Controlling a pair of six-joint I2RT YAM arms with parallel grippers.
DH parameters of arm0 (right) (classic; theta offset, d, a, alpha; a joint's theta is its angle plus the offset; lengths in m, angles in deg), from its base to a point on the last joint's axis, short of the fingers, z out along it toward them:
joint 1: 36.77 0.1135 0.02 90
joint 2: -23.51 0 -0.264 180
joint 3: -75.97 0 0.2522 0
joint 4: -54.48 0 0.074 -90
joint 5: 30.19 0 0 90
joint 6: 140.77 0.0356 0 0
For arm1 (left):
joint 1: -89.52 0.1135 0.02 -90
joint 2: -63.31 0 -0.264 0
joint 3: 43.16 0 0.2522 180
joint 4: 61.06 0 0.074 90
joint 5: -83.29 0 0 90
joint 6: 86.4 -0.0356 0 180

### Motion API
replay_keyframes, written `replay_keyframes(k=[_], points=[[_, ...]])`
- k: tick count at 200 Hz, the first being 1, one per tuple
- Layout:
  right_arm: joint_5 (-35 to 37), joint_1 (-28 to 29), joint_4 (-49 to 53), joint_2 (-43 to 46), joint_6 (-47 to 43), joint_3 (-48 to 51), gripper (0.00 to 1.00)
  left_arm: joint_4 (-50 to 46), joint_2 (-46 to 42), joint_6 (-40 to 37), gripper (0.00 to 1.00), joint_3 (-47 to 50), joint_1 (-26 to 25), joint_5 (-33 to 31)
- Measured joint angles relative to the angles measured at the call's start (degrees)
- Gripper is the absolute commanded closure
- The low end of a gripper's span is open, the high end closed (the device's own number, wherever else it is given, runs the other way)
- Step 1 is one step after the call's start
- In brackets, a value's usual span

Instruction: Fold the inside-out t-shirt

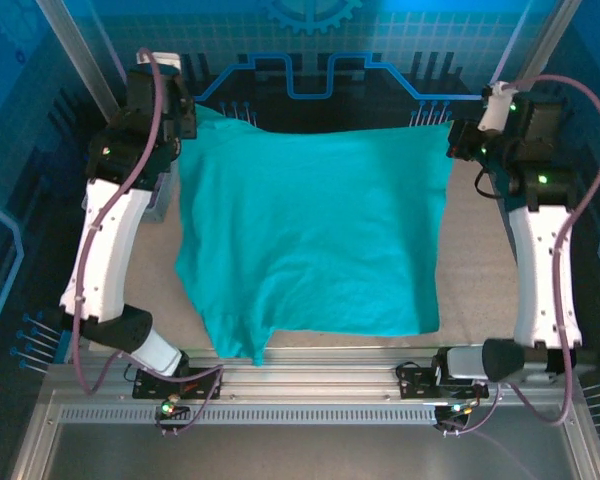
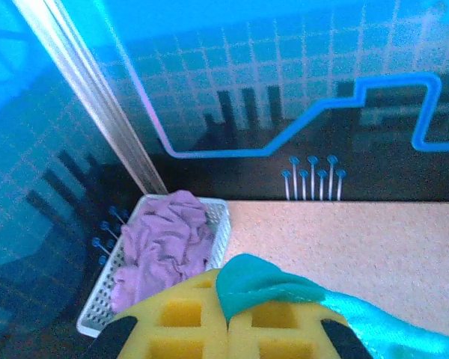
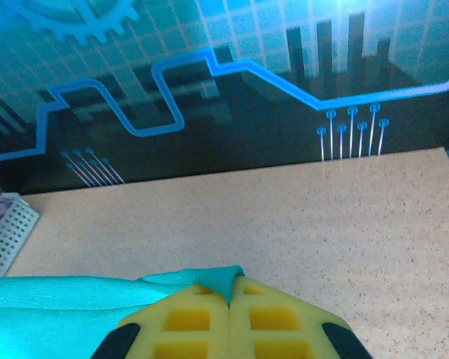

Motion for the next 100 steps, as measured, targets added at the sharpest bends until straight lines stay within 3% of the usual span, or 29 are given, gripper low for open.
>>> replay_keyframes(k=[40,100], points=[[0.1,0.0,0.0,-0.5,-1.0,-2.7,1.0,0.3,-4.4,0.6,1.0,0.6,0.2,4.0],[0.4,0.0,1.2,14.5,-2.6,-2.1,1.0,4.6,-28.6,5.0,1.0,12.7,0.2,12.0]])
